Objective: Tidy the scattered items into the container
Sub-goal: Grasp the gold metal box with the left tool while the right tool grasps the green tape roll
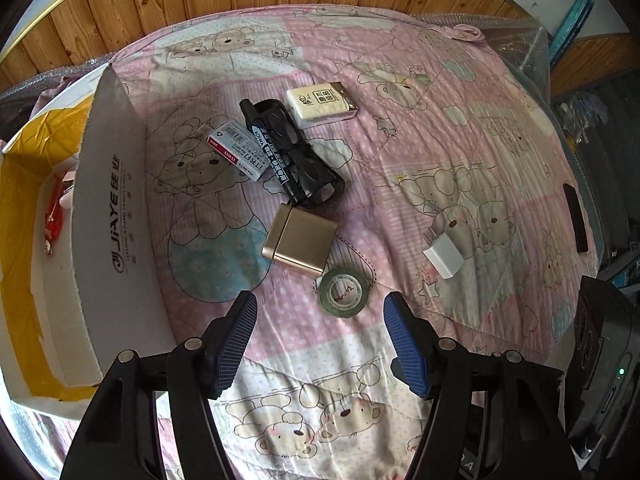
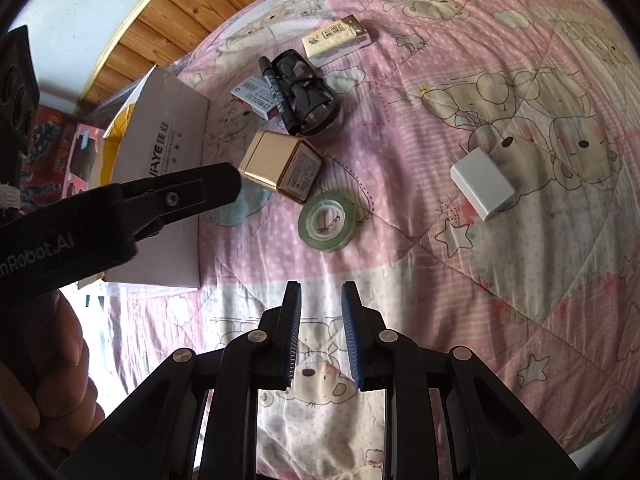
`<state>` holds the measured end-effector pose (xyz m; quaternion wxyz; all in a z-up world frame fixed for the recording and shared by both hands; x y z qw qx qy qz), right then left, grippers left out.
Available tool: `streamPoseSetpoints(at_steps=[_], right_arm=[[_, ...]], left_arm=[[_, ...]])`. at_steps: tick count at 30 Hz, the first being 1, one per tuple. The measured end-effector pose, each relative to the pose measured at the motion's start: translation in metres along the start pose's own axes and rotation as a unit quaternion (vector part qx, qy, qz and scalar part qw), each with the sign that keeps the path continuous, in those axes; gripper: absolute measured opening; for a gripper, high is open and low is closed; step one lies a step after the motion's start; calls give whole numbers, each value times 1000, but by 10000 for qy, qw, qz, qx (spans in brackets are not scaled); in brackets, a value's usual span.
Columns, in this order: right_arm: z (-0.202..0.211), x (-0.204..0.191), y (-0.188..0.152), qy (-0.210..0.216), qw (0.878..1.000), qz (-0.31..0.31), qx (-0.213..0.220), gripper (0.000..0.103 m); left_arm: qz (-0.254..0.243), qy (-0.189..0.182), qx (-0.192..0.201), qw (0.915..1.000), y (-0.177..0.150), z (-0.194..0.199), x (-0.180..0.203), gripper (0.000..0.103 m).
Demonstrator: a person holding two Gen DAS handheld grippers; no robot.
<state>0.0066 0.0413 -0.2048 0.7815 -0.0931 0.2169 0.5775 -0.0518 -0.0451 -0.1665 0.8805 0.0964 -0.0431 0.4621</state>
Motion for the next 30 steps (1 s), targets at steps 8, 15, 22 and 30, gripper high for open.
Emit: streamPoseSetpoints(at_steps=[8, 15, 22, 30], right_arm=[[-24, 10, 26, -119, 9999, -90, -27, 24], [-44, 19, 39, -297, 9993, -128, -160, 24], [-63, 16, 50, -431, 9985, 112, -325, 24], [-71, -3, 51, -1305, 9842, 1181, -186, 18]], left_arm=[[-100, 216, -298, 9993, 24, -42, -13, 67], [-188, 254, -496, 9983, 34, -66, -18, 67], [-92, 238, -698, 9972, 36, -88, -30, 67], [107, 293, -767, 9966, 35, -104, -45, 56]])
Point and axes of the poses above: each gripper's, at about its wrist camera, not at the fingertips, and z roughly against the way its jaws point, x to its right, y to its top, the point moved 7 cm from there along -z, roughly the way its jaws point, and after that the axes turned 7 degrees about -x, right-handed, at the moved point
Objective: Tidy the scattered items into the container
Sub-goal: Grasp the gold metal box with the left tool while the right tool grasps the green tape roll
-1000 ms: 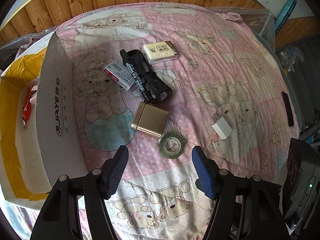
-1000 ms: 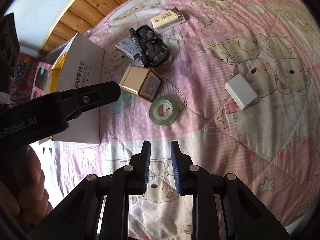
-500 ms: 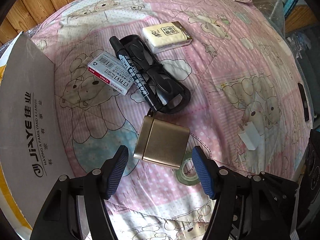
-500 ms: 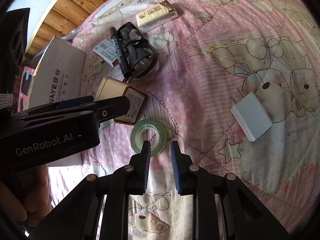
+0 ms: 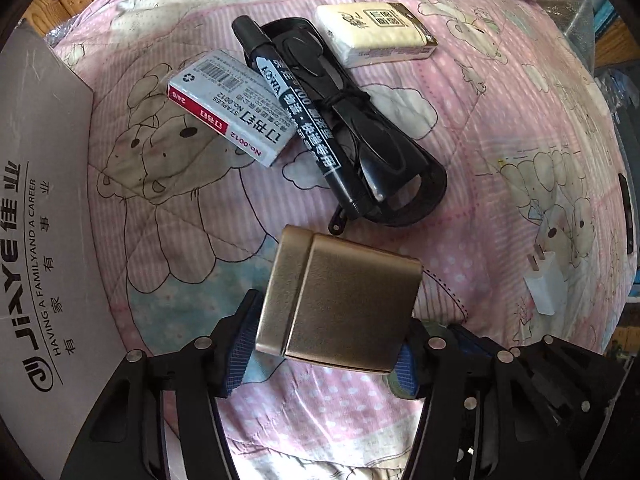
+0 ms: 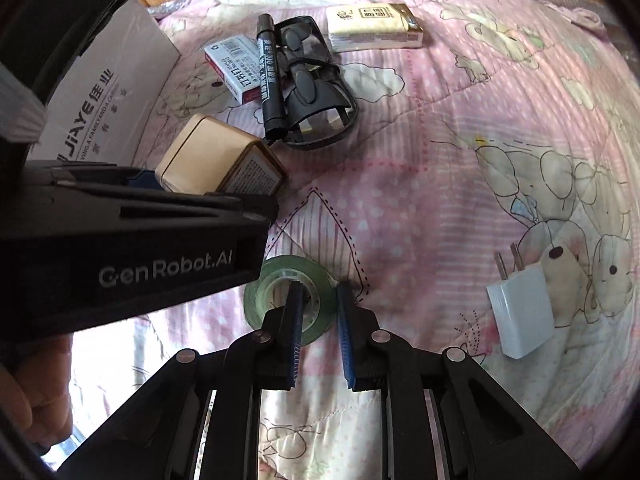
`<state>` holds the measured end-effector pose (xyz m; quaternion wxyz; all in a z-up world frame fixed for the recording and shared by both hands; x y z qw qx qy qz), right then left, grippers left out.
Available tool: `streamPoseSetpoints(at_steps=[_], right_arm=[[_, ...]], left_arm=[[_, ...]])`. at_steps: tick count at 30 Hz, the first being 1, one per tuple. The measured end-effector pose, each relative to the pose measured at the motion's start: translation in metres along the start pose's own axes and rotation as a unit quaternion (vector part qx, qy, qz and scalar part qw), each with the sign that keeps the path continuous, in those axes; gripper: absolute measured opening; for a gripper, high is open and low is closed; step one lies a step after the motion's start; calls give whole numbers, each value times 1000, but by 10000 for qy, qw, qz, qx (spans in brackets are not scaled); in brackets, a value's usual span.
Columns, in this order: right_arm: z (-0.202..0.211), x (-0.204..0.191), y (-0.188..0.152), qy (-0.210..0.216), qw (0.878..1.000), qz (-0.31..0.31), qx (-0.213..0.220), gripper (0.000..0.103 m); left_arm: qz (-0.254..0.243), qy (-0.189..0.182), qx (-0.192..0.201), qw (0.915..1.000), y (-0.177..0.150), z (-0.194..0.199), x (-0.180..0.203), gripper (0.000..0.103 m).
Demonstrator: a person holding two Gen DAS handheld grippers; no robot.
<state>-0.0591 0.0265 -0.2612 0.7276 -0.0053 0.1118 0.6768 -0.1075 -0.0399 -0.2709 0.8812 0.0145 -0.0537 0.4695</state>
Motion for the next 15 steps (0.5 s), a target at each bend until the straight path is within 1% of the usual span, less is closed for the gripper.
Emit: streamPoseSetpoints(at_steps=[2, 6, 8, 15], right_arm=[[1, 0, -1, -29, 10000, 59, 40, 17], [8, 10, -4, 328, 9989, -327, -46, 16], [14, 14, -7, 438, 9980, -455, -56, 16], [37, 9, -25, 592, 9961, -646, -39, 16]], left_arm=[[43, -64, 10, 10000, 1, 1, -2, 55], [72, -109, 47, 9999, -3, 4, -3, 55], [98, -158, 95, 9998, -7, 9, -4, 54], [229, -358, 424, 9982, -31, 35, -8, 53]])
Point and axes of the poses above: each gripper's, at about its wrist camera, not at the fingertips, and z roughly against the way its jaws point, x to its right, y to its top, the point moved 7 cm from there along -z, roughly the way its jaws point, and after that the axes turned 7 degrees about -x, right-handed, at the moved point
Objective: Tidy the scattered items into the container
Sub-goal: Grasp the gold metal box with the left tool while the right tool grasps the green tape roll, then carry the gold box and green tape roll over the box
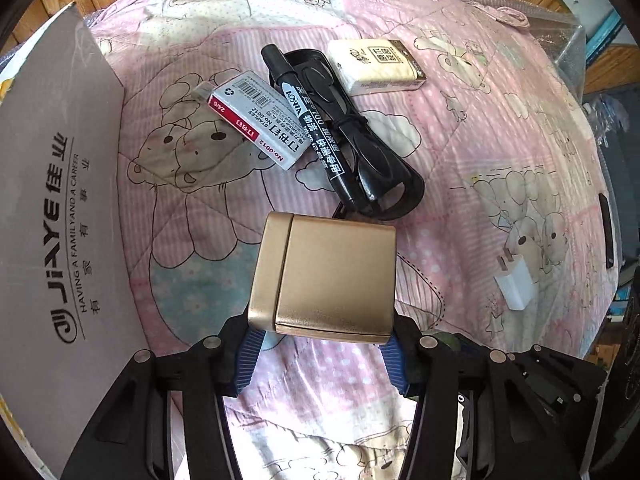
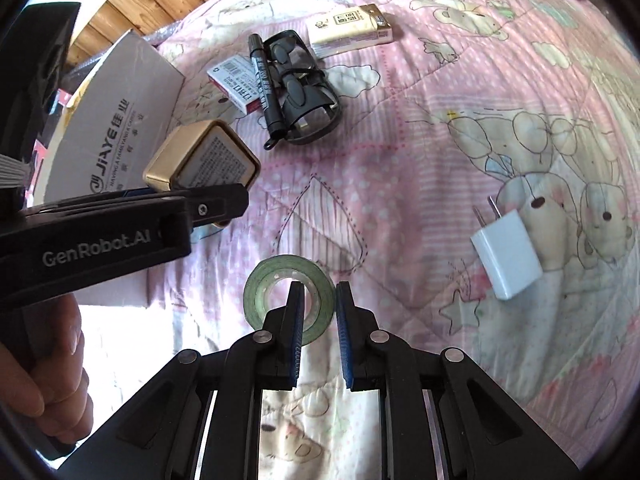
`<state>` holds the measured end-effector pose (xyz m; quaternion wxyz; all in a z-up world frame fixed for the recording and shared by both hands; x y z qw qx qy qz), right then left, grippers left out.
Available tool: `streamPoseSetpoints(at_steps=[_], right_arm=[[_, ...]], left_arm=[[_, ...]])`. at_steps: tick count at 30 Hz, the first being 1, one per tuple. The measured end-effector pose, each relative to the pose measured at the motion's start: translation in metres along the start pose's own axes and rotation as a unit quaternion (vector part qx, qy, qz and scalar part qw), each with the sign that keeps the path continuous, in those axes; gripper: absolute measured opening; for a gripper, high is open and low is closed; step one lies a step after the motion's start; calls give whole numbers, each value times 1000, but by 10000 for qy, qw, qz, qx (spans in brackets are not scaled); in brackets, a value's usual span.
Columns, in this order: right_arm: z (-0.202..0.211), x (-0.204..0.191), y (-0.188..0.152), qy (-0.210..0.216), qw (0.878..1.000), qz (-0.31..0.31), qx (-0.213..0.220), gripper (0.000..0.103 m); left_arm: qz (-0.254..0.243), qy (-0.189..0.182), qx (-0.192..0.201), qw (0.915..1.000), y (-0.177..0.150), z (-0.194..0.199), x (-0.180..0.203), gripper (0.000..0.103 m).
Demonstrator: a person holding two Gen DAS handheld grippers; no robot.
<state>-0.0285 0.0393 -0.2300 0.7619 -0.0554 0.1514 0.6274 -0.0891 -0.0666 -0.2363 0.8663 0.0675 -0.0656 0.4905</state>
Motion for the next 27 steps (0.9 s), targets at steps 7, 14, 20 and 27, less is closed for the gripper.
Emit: streamPoseSetpoints(at_steps=[7, 14, 20, 27], right_arm=[[23, -8, -30, 21, 9999, 0, 163, 16], [40, -21, -40, -75, 9994, 108, 315, 16], [63, -29, -57, -112, 9988, 243, 418, 16], [82, -41, -65, -195, 9974, 418, 546, 16]], left_arm=[[20, -109, 362, 9993, -14, 32, 12, 53], [-77, -223, 612, 9978, -36, 55, 18, 53], [-97, -376, 826, 9958, -61, 82, 22, 53], [-52, -514, 1149, 9920, -76, 112, 21, 53]])
Point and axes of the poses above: each gripper's, at about its wrist camera, not at the fingertips, and z roughly against the way its jaws point, x to its right, y to its top, the point moved 7 cm from there along -z, roughly the way its jaws point, and after that the axes turned 7 degrees about -x, right-handed, at the moved point
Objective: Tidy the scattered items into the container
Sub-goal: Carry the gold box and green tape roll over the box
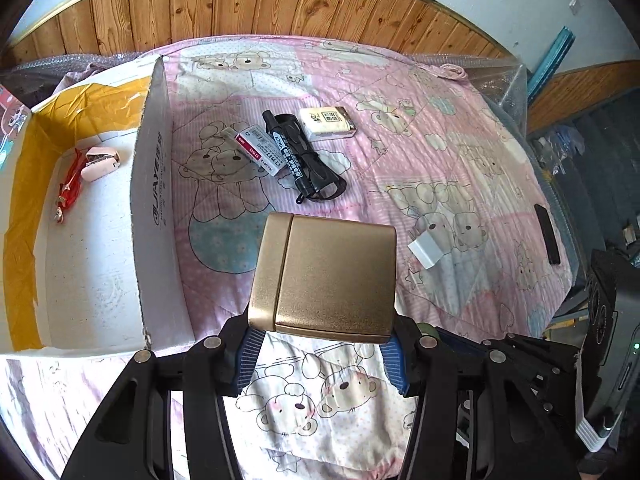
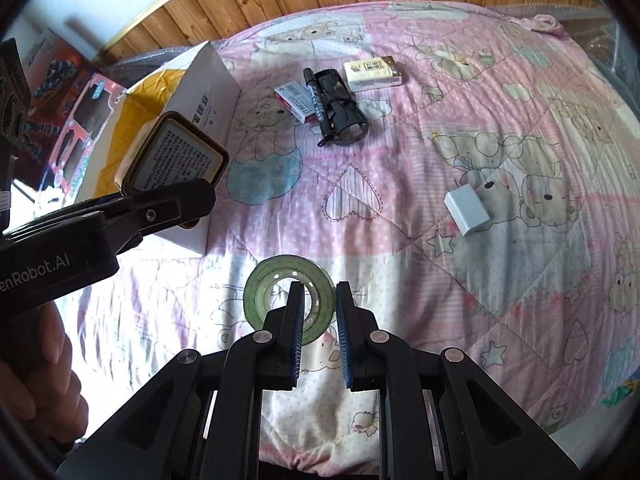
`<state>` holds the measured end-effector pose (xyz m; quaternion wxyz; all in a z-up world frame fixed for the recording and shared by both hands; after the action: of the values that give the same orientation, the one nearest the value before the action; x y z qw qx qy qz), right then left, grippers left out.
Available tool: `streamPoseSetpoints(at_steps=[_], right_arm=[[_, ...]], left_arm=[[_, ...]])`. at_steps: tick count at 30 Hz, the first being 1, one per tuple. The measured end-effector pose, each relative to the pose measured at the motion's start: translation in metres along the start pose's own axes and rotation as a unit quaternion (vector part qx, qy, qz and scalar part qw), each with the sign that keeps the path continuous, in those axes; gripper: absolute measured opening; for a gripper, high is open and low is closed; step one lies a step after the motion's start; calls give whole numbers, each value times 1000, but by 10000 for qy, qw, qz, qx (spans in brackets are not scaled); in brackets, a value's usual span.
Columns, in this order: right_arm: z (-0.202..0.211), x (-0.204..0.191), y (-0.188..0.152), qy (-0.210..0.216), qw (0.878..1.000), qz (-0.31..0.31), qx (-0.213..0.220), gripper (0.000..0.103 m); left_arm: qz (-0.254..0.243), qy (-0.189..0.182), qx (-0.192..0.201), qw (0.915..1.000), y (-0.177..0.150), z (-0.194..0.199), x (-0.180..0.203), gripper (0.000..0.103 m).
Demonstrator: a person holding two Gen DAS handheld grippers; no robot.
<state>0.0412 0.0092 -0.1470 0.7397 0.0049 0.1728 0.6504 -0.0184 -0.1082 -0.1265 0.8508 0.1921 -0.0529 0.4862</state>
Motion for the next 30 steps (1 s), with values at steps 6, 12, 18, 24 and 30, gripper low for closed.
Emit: streamPoseSetpoints(at_steps=[6, 12, 18, 24, 30], right_arm=[[16, -15, 1, -47, 9997, 196, 133, 16], [23, -38, 2, -54, 9985, 502, 188, 16], [27, -62, 4, -5, 9962, 851, 181, 16], [34, -81, 10, 131, 9936, 1097, 246, 16], [31, -101, 14, 240, 9906, 1344, 115, 16]], left_arm=[[84, -99, 243, 9996, -5, 24, -5, 53], [216, -171, 463, 9985, -11, 47, -15, 53], [453, -181, 702, 9963, -18, 70, -33, 53], [687, -84, 914, 9934, -23, 90, -53, 53], [1025, -65, 1049, 9892, -32, 104, -76, 53]])
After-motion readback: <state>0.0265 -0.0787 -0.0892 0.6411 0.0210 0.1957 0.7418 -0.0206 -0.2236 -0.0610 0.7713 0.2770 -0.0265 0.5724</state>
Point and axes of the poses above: each gripper's, at about its wrist camera, not at the fingertips, and z roughly against the way its jaws point, x to its right, y to its top, the point moved 7 cm from there along -z, roughly the way its jaws point, and after that the axes turned 7 degrees about -x, right-handed, at the moved point
